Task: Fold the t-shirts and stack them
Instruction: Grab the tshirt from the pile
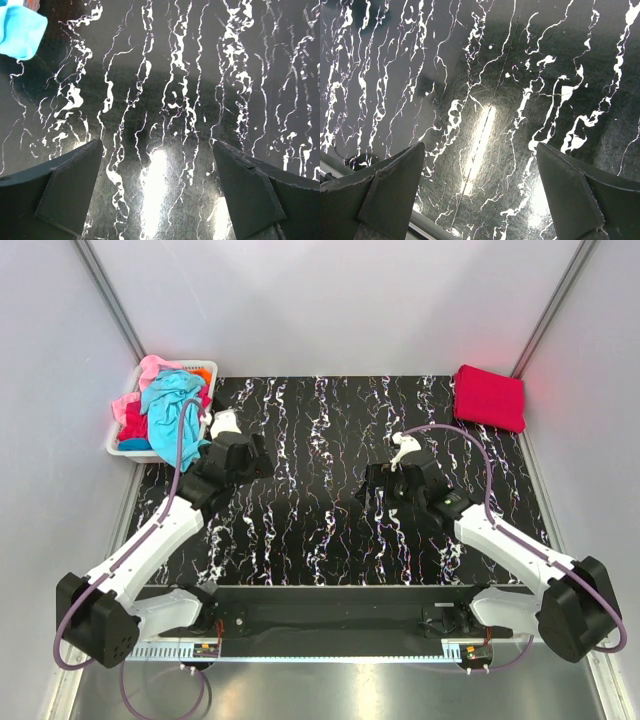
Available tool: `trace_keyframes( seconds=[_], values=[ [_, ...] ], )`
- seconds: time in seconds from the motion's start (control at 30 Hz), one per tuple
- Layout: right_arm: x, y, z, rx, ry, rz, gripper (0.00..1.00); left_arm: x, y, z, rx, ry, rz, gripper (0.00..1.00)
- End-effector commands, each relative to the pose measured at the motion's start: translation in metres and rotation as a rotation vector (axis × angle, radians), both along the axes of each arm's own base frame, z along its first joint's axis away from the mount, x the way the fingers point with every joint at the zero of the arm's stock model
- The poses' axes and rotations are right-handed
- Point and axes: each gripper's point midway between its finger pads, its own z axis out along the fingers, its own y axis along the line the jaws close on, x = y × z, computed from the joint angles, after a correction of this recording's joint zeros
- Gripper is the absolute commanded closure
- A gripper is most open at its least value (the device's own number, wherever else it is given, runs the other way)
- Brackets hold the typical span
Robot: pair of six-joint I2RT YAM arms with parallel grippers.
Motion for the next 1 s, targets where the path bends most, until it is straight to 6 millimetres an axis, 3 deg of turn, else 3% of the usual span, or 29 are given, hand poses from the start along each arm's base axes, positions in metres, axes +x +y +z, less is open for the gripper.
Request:
trace_keyframes(
  seconds=[0.0, 0.17, 0.33, 0.5, 0.53, 0.67, 0.83, 0.97],
  values=[
    [0.008, 0.006, 0.008, 0.017, -0.032, -0.013, 0.00, 0.005, -0.002, 0.026, -0.048, -0.113, -0.006, 0.01],
    [0.008, 0.008, 0.003, 0.011, -0.021, -0.009, 0.00, 0.004, 0.004, 0.028, -0.038, -0.117, 0.023, 0.01],
    [0.006, 0.006, 0.000, 0.003, -0.017, -0.012, 0.00, 0.006, 0.028, 0.020, -0.034, -0.115, 0.176, 0.01],
    [0.005, 0.004, -0.003, -0.001, -0.017, -0.013, 0.00, 0.022, 0.052, 0.000, -0.234, -0.083, 0.298, 0.06],
    [0.004, 0.004, -0.004, -0.005, -0.014, -0.011, 0.00, 0.025, 0.069, -0.013, -0.250, -0.062, 0.351, 0.08],
    [0.006, 0.003, -0.010, -0.026, -0.008, -0.012, 0.00, 0.045, 0.096, -0.029, -0.327, -0.049, 0.408, 0.18],
    [0.011, 0.005, -0.018, -0.049, 0.007, -0.003, 0.00, 0.068, 0.133, -0.022, -0.286, -0.073, 0.487, 0.23],
    [0.017, 0.010, -0.030, -0.076, 0.034, 0.002, 0.00, 0.066, 0.173, -0.018, -0.174, -0.094, 0.660, 0.21]
  ],
)
